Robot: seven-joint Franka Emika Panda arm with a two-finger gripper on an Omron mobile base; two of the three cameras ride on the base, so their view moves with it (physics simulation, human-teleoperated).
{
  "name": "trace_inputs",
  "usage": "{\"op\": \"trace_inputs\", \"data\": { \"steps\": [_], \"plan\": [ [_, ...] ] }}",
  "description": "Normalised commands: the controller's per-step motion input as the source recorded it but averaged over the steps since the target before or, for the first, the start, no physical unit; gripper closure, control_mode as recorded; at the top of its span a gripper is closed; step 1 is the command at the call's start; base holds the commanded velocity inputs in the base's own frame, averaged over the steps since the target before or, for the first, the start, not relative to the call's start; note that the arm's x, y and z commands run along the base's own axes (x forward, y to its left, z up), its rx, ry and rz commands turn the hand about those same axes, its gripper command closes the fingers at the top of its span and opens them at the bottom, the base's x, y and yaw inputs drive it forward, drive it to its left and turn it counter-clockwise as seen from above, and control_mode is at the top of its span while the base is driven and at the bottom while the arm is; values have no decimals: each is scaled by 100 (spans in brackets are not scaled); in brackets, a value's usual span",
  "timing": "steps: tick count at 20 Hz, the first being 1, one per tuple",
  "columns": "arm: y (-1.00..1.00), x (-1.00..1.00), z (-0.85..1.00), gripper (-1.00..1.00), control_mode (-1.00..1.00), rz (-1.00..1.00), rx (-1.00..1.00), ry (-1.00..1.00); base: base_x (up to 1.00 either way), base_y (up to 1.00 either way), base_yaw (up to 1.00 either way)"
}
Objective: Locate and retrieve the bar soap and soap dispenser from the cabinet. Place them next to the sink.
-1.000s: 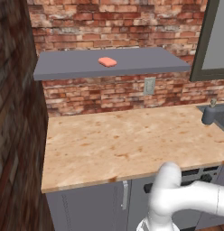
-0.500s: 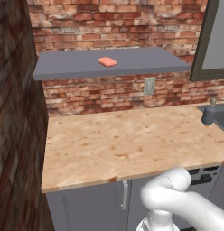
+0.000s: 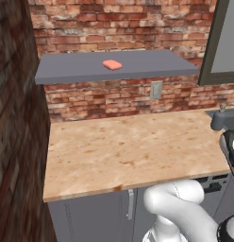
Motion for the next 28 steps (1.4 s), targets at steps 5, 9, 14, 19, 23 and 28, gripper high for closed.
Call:
{"op": "trace_inputs", "data": {
  "steps": [5,9,14,19,23,28],
  "plan": [
    [15,5,1,-100,-100,-16,-6,17,0,0,0],
    [-4,2,-1,-100,-100,-36,1,7,0,0,0],
    [0,-2,0,-100,-100,-46,13,-1,0,0,0],
    [3,-11,-2,-100,-100,-34,30,-19,0,0,0],
    [18,-53,-3,-100,-100,-15,21,-31,0,0,0],
    [40,-41,10,-100,-100,-17,17,-43,0,0,0]
  ]
}}
